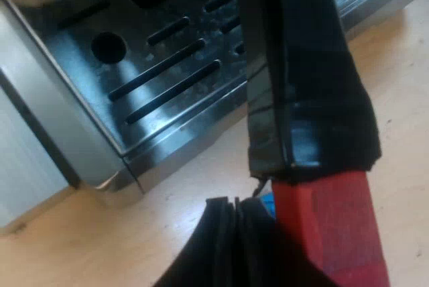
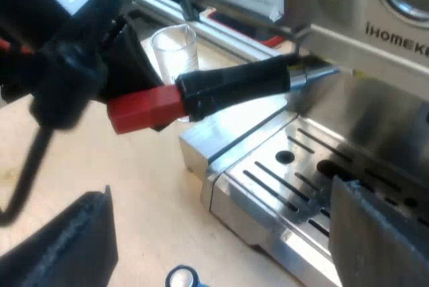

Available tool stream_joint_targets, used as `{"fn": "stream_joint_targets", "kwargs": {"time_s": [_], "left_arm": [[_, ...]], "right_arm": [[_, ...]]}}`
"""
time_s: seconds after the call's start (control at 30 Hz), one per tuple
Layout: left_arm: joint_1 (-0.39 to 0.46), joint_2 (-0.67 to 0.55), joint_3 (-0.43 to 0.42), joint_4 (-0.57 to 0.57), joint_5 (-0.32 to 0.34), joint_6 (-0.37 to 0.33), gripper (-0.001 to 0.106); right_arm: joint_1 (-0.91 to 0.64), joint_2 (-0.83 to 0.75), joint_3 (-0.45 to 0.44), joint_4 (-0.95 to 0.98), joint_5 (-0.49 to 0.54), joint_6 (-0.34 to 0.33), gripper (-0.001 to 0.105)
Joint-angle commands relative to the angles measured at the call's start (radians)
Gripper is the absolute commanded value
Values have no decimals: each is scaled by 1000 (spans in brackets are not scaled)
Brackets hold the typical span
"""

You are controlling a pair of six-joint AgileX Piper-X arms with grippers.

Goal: Put the handle in the coffee machine

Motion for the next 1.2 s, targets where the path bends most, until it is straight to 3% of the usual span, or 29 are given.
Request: {"fn": "stream_joint_targets", "kwargs": {"time_s": [0.03, 0.27, 0.5, 0.73, 0.97, 1.13, 1.2], "left_arm": [[-28, -10, -4, 7, 1, -20, 0], [-41, -10, -4, 15, 1, -75, 0], [-158, -62, -4, 25, -15, -95, 0], [-189, -64, -4, -17, -10, -189, 0], [-319, -64, -4, -95, -5, -157, 0], [-364, -64, -4, -184, -5, -117, 0], [-364, -64, -4, -235, 42, -117, 0]], "right_arm": [[1, -6, -4, 8, -9, -6, 69], [1, -6, -4, 7, -9, -6, 69], [1, -6, -4, 7, -7, -6, 69], [1, -6, -4, 7, -7, -5, 69], [1, -6, -4, 7, -7, -5, 69], [1, -6, -4, 7, 1, -5, 69], [1, -6, -4, 7, 35, -5, 69]]}}
